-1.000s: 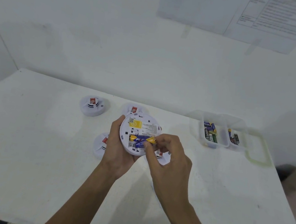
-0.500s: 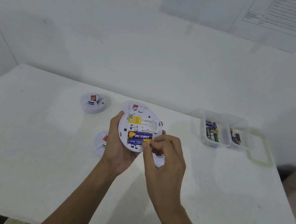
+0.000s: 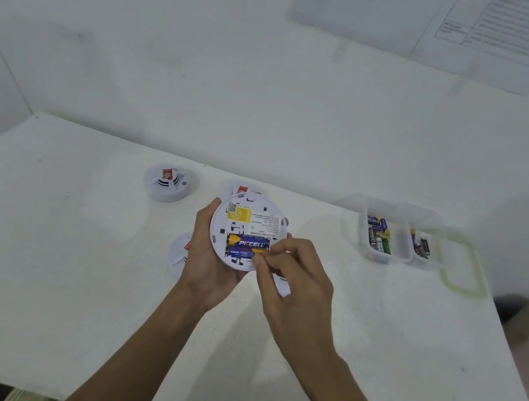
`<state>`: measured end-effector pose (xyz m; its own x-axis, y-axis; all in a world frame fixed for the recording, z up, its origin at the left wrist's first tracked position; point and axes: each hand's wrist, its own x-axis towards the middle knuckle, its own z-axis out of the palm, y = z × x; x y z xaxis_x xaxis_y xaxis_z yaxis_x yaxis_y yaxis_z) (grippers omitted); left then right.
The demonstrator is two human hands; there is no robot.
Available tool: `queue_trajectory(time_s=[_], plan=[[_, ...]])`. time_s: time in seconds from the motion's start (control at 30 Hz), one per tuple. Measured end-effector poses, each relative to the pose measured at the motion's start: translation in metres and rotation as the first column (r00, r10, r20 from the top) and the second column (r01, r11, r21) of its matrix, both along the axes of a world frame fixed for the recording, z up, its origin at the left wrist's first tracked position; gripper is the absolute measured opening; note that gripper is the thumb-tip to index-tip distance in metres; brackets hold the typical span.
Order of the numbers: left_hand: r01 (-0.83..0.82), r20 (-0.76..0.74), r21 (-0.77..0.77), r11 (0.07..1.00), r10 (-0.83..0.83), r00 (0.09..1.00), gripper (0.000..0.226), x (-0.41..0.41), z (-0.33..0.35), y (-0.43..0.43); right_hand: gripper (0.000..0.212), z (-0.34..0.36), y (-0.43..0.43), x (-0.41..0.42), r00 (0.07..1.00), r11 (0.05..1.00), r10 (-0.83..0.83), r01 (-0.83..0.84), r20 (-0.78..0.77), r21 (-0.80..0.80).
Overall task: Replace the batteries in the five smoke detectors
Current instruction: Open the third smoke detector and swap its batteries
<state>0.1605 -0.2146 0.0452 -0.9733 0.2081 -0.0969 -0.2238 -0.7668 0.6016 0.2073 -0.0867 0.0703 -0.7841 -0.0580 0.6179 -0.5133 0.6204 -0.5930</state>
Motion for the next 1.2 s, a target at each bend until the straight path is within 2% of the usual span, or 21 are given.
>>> queue_trajectory(time_s=[0.1, 0.17, 0.33, 0.5, 0.6, 0.7, 0.77, 0.83, 0.97, 1.13, 1.2], plan=[[0.001, 0.053, -0.006, 1.000, -0.001, 0.999, 0.057, 0.000, -0.004, -0.001, 0.038, 0.005, 0.006, 0.002, 0.999, 0.999, 0.031, -0.030, 0.034, -0.033], [0.001, 0.070, -0.046, 0.999, 0.002, 0.998, 0.058, -0.001, -0.013, -0.002, 0.030, 0.006, 0.012, 0.003, 0.999, 0.998, 0.039, -0.038, 0.023, -0.048], [0.033, 0.052, -0.011, 0.999, -0.033, 0.998, 0.083, -0.001, -0.021, -0.005, 0.024, -0.002, 0.030, 0.005, 0.998, 0.998, -0.008, 0.012, 0.070, -0.054], [0.051, 0.059, -0.022, 0.998, -0.049, 0.997, 0.087, 0.000, -0.034, -0.007, 0.014, -0.020, 0.045, 0.011, 0.976, 0.995, -0.093, 0.097, 0.197, -0.009], [0.063, 0.061, -0.027, 0.998, -0.061, 0.996, 0.081, 0.004, -0.038, -0.007, 0.021, -0.041, 0.056, 0.010, 0.893, 0.974, -0.188, 0.116, 0.409, 0.195], [0.085, 0.068, -0.042, 0.995, -0.082, 0.994, 0.085, 0.006, -0.037, -0.006, 0.046, -0.064, 0.064, 0.010, 0.700, 0.901, -0.352, 0.072, 0.622, 0.428], [0.070, 0.091, -0.052, 0.996, -0.065, 0.994, 0.095, 0.008, -0.037, -0.005, 0.055, -0.075, 0.064, 0.012, 0.588, 0.841, -0.437, -0.003, 0.681, 0.542], [0.049, 0.104, -0.043, 0.998, -0.044, 0.994, 0.097, 0.010, -0.037, -0.005, 0.054, -0.083, 0.062, 0.015, 0.529, 0.804, -0.478, -0.059, 0.702, 0.592], [0.030, 0.133, -0.053, 0.998, -0.023, 0.991, 0.096, 0.013, -0.039, -0.005, 0.052, -0.095, 0.058, 0.017, 0.530, 0.785, -0.515, -0.023, 0.674, 0.618], [0.014, 0.140, -0.054, 0.998, -0.006, 0.990, 0.094, 0.016, -0.037, -0.005, 0.064, -0.096, 0.061, 0.013, 0.535, 0.800, -0.509, 0.006, 0.674, 0.600], [0.002, 0.130, -0.041, 0.999, 0.003, 0.991, 0.092, 0.016, -0.037, -0.004, 0.052, -0.095, 0.063, 0.012, 0.537, 0.847, -0.453, 0.011, 0.711, 0.532]])
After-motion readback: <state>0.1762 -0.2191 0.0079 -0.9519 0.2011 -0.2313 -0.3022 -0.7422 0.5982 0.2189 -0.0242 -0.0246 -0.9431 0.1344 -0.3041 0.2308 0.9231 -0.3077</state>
